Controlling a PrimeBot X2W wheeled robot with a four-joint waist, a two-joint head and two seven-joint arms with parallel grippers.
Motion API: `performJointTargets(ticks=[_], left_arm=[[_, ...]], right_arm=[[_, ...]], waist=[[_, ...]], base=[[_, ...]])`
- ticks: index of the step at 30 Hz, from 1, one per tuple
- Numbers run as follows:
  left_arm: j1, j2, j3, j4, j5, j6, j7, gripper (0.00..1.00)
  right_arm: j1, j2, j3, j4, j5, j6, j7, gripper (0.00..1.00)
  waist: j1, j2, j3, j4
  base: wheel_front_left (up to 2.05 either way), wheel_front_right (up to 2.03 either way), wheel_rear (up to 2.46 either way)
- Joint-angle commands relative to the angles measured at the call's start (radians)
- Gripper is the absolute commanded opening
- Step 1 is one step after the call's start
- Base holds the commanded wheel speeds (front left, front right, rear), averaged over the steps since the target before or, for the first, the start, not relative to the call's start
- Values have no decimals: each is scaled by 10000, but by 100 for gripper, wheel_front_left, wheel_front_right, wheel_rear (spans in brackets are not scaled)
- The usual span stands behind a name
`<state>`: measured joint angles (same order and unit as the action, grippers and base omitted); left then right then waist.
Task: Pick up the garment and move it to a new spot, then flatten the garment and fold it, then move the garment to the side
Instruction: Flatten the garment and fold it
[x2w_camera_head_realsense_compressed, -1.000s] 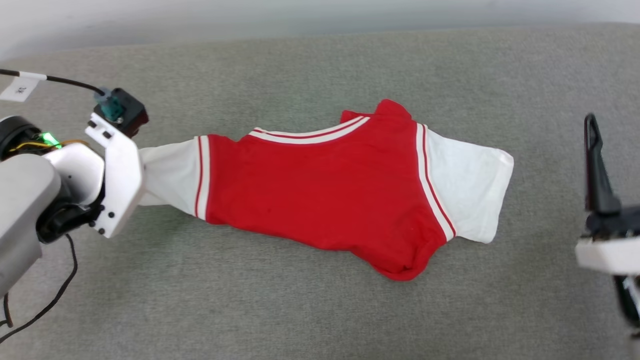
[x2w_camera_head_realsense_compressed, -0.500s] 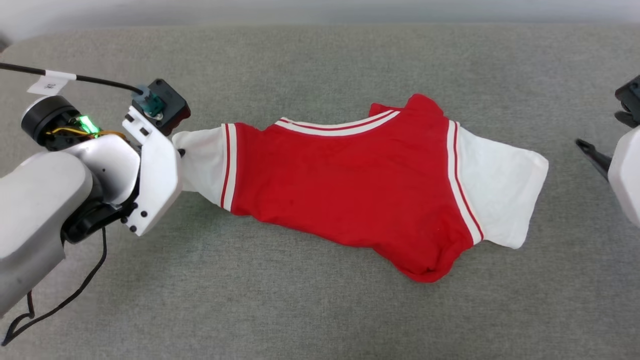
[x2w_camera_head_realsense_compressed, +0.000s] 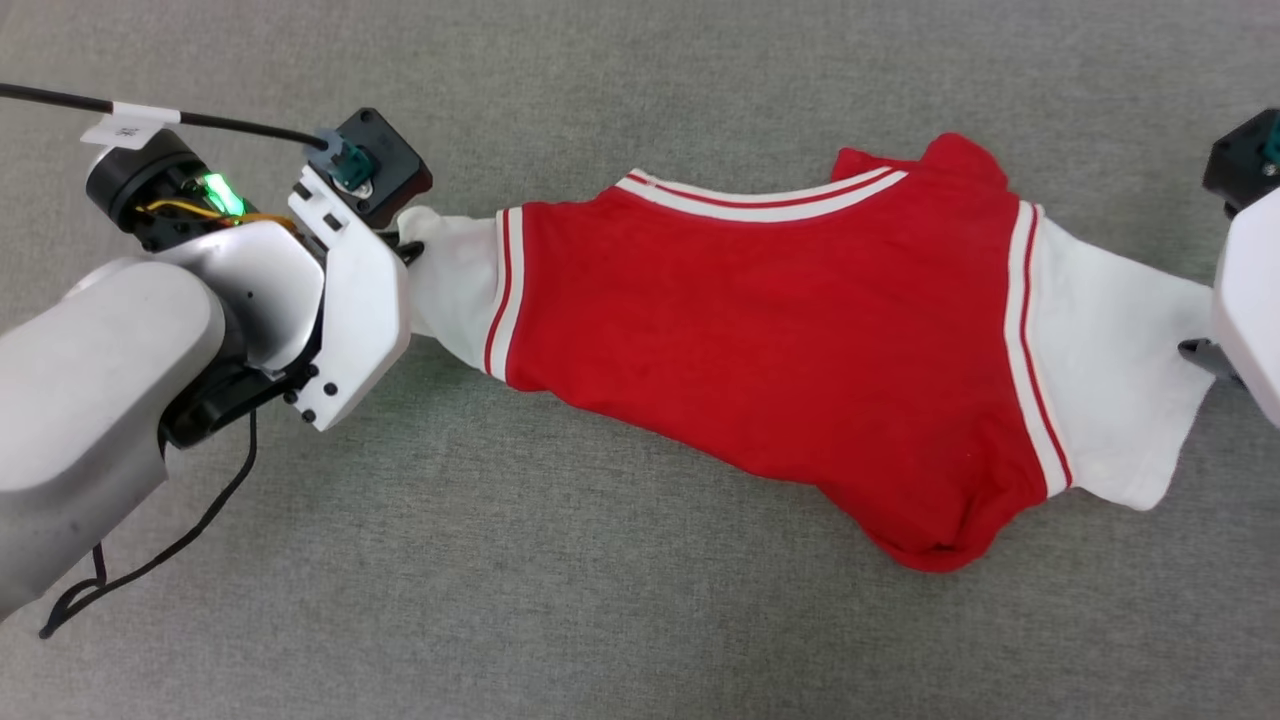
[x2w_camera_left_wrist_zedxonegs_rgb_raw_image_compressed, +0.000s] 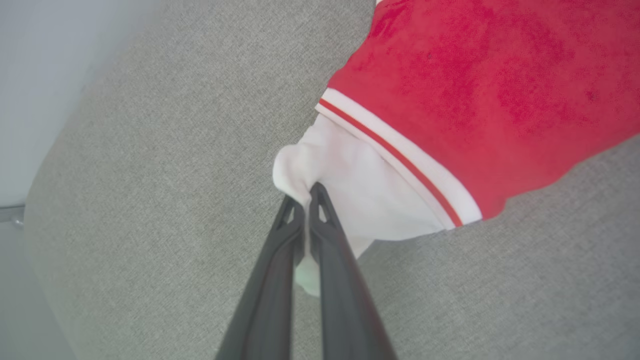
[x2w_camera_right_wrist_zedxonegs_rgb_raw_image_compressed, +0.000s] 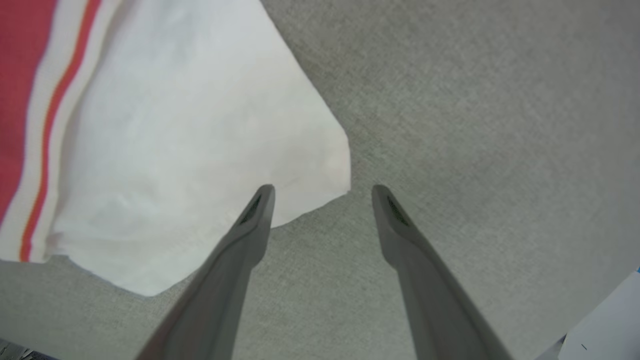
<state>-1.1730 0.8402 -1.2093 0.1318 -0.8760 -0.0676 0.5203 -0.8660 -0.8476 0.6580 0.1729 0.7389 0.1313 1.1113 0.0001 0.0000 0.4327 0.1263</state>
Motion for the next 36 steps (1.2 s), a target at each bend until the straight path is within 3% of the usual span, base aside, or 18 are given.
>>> performJointTargets(ticks=[1, 10, 11, 12, 24, 36], left_arm=[[-146, -75, 46, 43, 49, -14, -70, 0], [-220, -240, 30, 348, 84, -95, -279, 0], [-198, -245, 23, 407, 73, -108, -305, 0], [-159, -246, 13, 460, 53, -119, -314, 0], [330, -99, 76, 1056, 33, -158, -1251, 0], [-431, -56, 606, 741, 814, 273, -2661, 0]], right_arm=[[-132, 148, 178, 202, -3, -11, 26, 100], [377, 412, 1354, 1034, 285, -9, -458, 100], [329, 408, 1435, 1064, 309, -9, -615, 80], [254, 396, 1507, 1080, 381, -9, -763, 0], [-812, 53, 1954, 883, 466, -11, -4082, 0], [-1887, -521, 1697, 565, 319, -11, -6681, 0]], waist=[[-1, 0, 275, 196], [-1, 0, 502, 249], [-1, 0, 475, 222], [-1, 0, 430, 189], [-1, 0, -1193, -335], [-1, 0, -2417, -569]], base=[[0, 0, 0], [0, 0, 0], [0, 0, 0], [0, 0, 0], [0, 0, 0], [0, 0, 0]])
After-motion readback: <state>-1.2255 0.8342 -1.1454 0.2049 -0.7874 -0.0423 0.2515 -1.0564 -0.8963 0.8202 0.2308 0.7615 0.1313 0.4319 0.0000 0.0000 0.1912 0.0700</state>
